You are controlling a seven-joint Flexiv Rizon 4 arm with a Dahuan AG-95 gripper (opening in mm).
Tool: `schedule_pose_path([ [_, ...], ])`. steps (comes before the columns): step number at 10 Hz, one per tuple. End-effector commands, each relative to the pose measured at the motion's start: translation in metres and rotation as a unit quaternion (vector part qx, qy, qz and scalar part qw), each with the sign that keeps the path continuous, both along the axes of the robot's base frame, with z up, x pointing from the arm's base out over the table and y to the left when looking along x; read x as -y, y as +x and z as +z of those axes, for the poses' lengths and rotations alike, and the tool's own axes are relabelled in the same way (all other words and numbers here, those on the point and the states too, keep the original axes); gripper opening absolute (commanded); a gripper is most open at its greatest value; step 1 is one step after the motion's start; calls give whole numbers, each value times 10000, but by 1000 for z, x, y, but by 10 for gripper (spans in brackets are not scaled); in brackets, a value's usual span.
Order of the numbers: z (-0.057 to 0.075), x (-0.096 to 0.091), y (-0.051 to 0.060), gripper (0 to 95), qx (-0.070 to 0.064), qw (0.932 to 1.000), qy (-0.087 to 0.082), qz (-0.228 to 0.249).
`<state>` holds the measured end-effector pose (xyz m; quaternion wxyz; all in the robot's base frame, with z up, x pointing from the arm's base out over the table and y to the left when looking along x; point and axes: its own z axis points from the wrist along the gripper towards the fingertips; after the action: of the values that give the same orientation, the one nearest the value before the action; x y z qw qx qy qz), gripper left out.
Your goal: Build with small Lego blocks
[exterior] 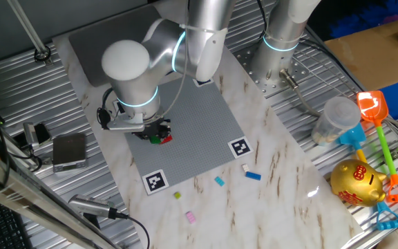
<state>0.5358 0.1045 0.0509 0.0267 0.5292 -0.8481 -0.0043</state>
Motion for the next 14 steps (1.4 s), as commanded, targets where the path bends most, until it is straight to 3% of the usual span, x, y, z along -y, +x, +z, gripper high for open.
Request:
schedule_pose_path([
  [1, 0, 0, 0, 0, 85, 10000, 30, -26],
  [5, -2, -1, -2, 0, 71, 9978, 61, 657],
  [7, -4, 0, -6, 0, 61, 9936, 75, 1126],
  [11, -9, 3, -17, 0, 74, 9875, 122, 1571],
  [14, -13, 5, -25, 0, 169, 9841, 74, 1765],
])
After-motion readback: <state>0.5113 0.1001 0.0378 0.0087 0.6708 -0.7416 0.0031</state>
